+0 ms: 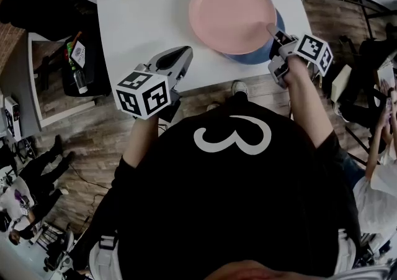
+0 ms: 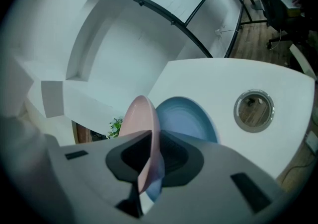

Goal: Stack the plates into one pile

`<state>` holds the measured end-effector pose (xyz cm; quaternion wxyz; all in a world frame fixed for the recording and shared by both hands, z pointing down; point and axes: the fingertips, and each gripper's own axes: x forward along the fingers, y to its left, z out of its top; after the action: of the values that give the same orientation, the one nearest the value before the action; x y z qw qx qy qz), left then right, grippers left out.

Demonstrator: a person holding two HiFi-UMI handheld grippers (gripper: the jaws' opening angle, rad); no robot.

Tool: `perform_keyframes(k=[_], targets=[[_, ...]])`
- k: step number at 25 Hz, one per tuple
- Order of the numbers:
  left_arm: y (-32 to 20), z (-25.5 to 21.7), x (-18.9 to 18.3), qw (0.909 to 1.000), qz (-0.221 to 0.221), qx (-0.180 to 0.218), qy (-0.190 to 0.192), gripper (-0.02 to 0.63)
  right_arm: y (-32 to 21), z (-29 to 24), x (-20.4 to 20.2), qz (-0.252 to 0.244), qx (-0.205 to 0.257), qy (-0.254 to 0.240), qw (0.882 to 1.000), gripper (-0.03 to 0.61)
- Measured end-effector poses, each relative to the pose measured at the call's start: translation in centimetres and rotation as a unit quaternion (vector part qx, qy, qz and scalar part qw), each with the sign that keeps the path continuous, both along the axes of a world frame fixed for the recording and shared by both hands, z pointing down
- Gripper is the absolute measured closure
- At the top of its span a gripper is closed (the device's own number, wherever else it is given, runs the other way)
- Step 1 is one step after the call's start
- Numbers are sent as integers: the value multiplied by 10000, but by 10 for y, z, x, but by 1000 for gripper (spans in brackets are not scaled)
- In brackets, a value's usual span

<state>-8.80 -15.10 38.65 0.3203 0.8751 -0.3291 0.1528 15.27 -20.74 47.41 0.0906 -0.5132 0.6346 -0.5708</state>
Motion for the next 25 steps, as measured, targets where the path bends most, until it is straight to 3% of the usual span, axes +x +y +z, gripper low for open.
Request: perform_keyframes(k=[11, 25], targets=[[-19, 10, 36, 9996, 266, -100, 28, 598, 10, 16, 37, 164, -191, 68, 9997, 517], [-21, 17, 41, 9993, 320, -170, 50, 598, 21, 22, 43, 126, -239, 226, 9994, 514]])
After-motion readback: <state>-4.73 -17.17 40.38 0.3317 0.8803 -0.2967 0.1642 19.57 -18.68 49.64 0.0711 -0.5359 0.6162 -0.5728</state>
